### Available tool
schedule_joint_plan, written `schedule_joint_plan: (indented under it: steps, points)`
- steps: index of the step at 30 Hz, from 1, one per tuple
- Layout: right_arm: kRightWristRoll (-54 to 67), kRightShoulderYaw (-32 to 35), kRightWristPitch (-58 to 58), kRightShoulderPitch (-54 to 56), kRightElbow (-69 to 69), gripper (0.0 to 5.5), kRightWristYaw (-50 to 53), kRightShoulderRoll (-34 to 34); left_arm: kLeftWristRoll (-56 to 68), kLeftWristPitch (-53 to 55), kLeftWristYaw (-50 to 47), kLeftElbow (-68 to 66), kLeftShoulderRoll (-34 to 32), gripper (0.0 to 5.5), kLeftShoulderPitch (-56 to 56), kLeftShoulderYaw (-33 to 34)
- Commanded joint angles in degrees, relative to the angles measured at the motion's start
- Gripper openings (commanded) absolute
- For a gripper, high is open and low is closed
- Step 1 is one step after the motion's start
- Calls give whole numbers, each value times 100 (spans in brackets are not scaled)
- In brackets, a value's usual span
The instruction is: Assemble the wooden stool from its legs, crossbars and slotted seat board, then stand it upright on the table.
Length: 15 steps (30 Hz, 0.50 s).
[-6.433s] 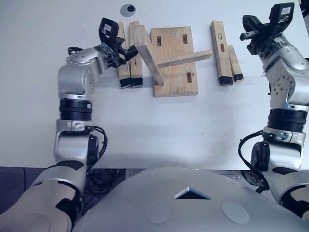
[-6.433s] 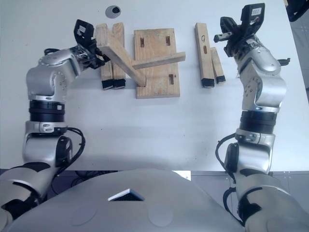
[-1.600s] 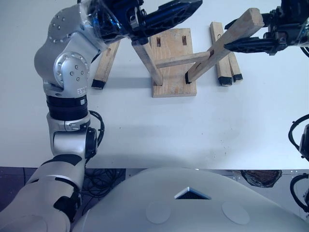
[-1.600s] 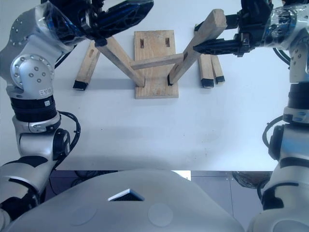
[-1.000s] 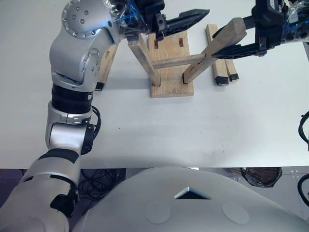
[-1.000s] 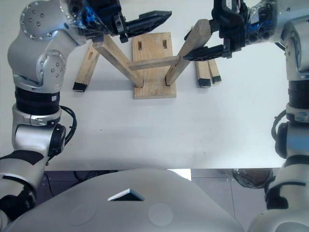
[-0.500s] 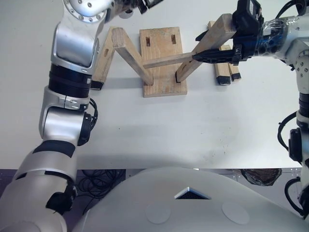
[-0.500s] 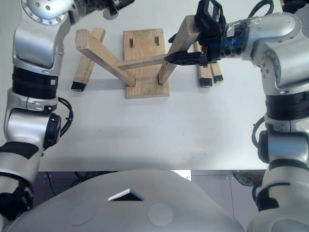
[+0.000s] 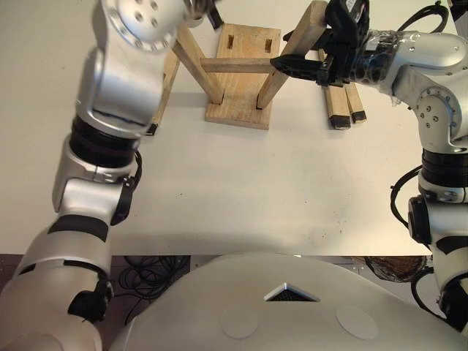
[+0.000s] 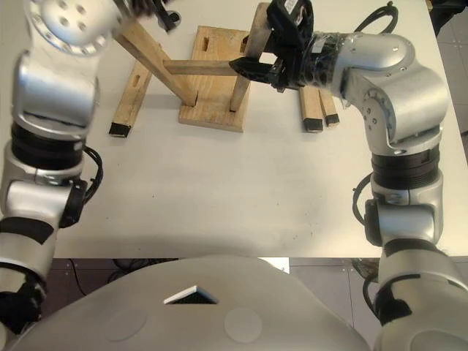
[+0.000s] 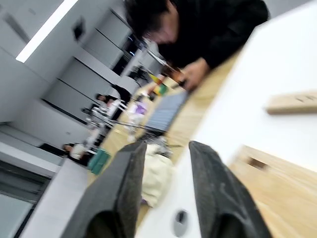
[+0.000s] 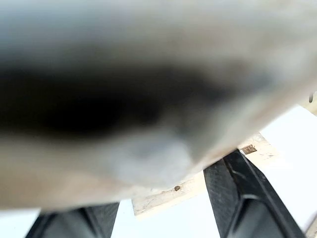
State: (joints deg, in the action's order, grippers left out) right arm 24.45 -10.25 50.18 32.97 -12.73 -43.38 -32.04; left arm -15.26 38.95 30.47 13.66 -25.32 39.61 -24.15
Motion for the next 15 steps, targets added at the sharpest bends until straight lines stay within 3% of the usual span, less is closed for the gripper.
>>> schedule_joint_plan:
  steps: [1,4,7,10,12,15]
  points:
    - [-106,-210,380,-323,60,213,212,55,-431,265,-185,-346,134,70,-1236,-953]
    - [-26,-238,396,-276,-6,213,204,84,-568,12,-297,-1169,349,3,-1920,-1475]
    - [55,-280,401,-247,-95,213,149,81,-487,-241,-467,-1226,590,0,-1822,-1063]
    - [87,-266,323,-248,-141,213,83,64,105,-650,-923,-835,1123,0,-1186,296]
    - [70,-155,222,-233,-76,265,55,12,747,-596,-946,-551,1343,0,-514,1287]
    - [139,58,-9,-146,45,315,-229,-169,1674,-175,-725,-214,1366,0,164,2244]
